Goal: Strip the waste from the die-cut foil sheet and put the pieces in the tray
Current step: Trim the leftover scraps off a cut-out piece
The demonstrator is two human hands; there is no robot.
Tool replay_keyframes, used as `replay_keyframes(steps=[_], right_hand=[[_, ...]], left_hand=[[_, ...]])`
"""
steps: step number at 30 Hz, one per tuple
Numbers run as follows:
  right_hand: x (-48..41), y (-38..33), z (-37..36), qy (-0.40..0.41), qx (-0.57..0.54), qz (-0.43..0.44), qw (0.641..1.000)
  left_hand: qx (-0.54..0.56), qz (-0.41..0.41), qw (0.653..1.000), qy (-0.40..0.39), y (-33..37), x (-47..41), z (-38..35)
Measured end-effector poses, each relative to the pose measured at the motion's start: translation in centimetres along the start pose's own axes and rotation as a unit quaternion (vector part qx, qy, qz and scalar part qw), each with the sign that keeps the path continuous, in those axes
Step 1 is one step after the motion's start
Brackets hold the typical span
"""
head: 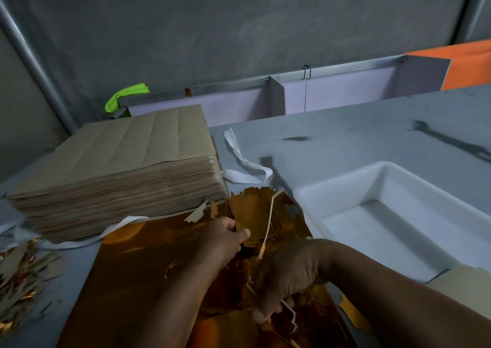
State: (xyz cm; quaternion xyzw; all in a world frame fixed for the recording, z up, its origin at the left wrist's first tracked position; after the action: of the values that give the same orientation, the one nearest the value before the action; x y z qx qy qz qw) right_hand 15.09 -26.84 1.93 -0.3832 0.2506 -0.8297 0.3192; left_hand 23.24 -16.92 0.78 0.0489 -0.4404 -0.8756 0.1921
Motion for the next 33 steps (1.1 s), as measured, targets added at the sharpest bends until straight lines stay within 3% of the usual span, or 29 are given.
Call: replay_keyframes(steps=[15, 22, 28, 33], right_hand=[[-0.2, 0.3, 0.4, 0.027, -0.026, -0.017, 0.999], [-0.1, 0.5, 0.0, 0.013, -0.034, -0.035, 0.999], [0.1, 0.2, 0.1, 0.018, -0.024, -0.028, 0.999], [0.4, -0.3, -0.1, 0.004, -0.036, -0.016, 0.999]], left_hand=[[0.006, -0.019, 0.999, 0.035, 0.1, 1.0, 1.9], [-0.050, -0.089, 0.994, -0.040, 1.6, 3.4, 0.1], [-0.113, -0.088, 0.985, -0.098, 1.2, 4.2, -1.4], [-0.126, -0.084, 0.984, -0.092, 1.0, 4.2, -1.3]])
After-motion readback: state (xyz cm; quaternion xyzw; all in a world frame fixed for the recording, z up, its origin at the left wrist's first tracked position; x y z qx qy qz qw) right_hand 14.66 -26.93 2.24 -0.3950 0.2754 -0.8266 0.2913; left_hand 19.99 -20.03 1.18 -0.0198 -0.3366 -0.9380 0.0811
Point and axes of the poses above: each hand's wrist, its own x-axis away from the middle knuckle, its own z-axis out of the back of the hand, y = z × x, the point moved 10 cm from there along -x, towards the middle knuckle, and after that the axes turned 13 degrees about y, right-handed, at the moved point
